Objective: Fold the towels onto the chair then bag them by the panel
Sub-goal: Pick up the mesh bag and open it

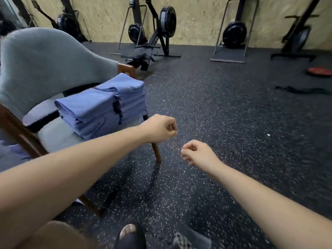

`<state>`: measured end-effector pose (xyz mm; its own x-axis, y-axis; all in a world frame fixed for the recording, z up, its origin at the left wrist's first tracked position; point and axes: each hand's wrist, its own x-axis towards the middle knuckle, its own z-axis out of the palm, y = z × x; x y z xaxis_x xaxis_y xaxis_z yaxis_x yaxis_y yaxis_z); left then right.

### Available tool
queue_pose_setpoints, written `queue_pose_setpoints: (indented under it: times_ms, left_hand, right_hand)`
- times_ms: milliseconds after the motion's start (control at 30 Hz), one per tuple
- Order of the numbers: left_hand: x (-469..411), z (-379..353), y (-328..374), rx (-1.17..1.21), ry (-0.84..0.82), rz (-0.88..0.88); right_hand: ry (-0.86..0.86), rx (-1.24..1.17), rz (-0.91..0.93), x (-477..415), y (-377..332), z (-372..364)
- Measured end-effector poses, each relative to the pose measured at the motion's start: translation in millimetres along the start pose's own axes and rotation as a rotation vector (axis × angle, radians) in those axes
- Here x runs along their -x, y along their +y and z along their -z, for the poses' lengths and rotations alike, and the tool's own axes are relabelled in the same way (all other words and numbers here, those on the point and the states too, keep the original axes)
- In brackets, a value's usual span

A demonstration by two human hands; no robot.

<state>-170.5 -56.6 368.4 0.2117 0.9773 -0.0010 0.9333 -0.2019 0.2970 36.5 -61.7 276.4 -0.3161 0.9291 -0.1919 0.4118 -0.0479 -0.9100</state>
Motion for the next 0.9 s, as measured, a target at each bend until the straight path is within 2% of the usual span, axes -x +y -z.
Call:
queue_pose_setpoints:
  times_ms: [133,300,467,667,900]
  left_hand:
    - [-3.2,-68.8,42.5,0.062,-0.145,-0.022]
    - [11.5,-166.8,69.4,0.125,-0.308,0.009]
    - [49.5,-267.0,73.8,0.163,-0.485,0.083]
    - [99.5,-361.1,66.1,0.1,-0.677,0.149]
    - [141.4,-431.4,58.7,0.135,-0.723,0.231]
  right_hand:
    - [0.042,0.074,-0.128,24.5,79.9,7.5]
    - [0.0,0.203,-0.258,48.2,179.9,-1.9]
    - [-0.02,0.222,-0.407,88.7,258.7,-19.7]
    - [-0.108,0.319,-0.515,136.1,326.4,-47.2]
    - [-0.197,0.433,-0.619,182.4,386.4,-66.3]
